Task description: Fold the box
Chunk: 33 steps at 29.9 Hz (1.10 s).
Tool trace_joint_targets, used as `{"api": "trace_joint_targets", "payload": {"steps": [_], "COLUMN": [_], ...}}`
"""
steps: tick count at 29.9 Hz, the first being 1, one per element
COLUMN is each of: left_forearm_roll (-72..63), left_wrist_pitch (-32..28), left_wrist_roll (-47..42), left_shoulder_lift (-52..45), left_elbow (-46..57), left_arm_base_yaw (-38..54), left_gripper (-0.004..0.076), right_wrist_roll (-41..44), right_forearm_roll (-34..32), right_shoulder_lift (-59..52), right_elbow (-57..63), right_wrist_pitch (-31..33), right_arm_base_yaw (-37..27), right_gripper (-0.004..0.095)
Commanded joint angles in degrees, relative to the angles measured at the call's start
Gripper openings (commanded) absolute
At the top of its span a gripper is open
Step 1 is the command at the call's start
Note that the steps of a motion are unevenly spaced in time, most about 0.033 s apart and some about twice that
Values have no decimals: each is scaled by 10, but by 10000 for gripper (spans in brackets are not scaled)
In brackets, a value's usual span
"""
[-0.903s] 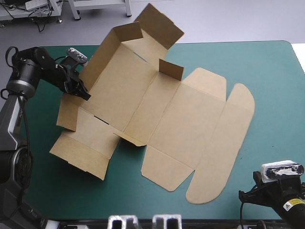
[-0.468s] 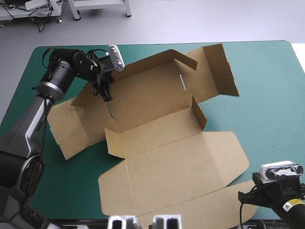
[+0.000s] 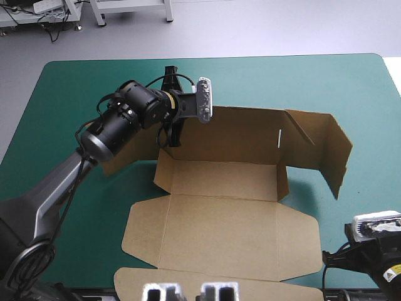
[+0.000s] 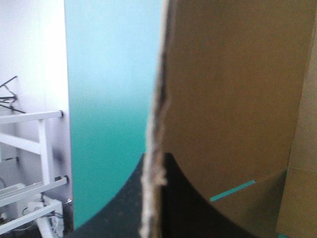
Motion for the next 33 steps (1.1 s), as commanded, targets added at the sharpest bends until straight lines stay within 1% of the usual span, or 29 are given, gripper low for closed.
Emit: {"api": "trace_joint_targets", "payload": {"steps": [1, 3, 5, 7, 12, 17, 22, 24, 26, 30, 33], "left_forearm_roll": [114, 162, 209, 260, 411, 556, 679, 709, 731, 732, 732], "left_wrist_pitch": [-61, -80, -111, -140, -174, -172, -147, -133, -132, -131, -131], "left_wrist_roll": [-99, -140, -202, -283, -446, -577, -704, -740, -762, -767, -767], "left_shoulder_lift": [-53, -67, -84, -102, -142, -166, -171, -171, -171, -171, -171], "left_elbow": [27, 60, 101, 142, 243, 329, 387, 398, 406, 407, 407], "left_arm_base_yaw": [-45, -64, -83, -100, -149, -190, -211, -215, -215, -215, -215], "left_gripper": [-9, -9, -9, -9, -9, -9, -9, -9, -9, -9, -9], "right_wrist_roll": [16, 16, 24, 27, 23, 15, -9, -14, -19, -39, -41], "right_forearm_roll": [-23, -25, -23, -12, 28, 66, 108, 112, 120, 151, 159], "right_shoulder_lift": [31, 56, 88, 126, 231, 347, 462, 508, 547, 616, 661], "right_elbow": [-83, -124, -171, -220, -336, -441, -525, -554, -576, -591, -592], "right_wrist_pitch": [-21, -13, -12, -12, -12, 3, 22, 31, 35, 35, 48], "right_arm_base_yaw": [0, 0, 0, 0, 0, 0, 0, 0, 0, 0, 0], "right_gripper": [-13, -13, -13, -13, -13, -13, -13, -13, -13, -13, -13]}}
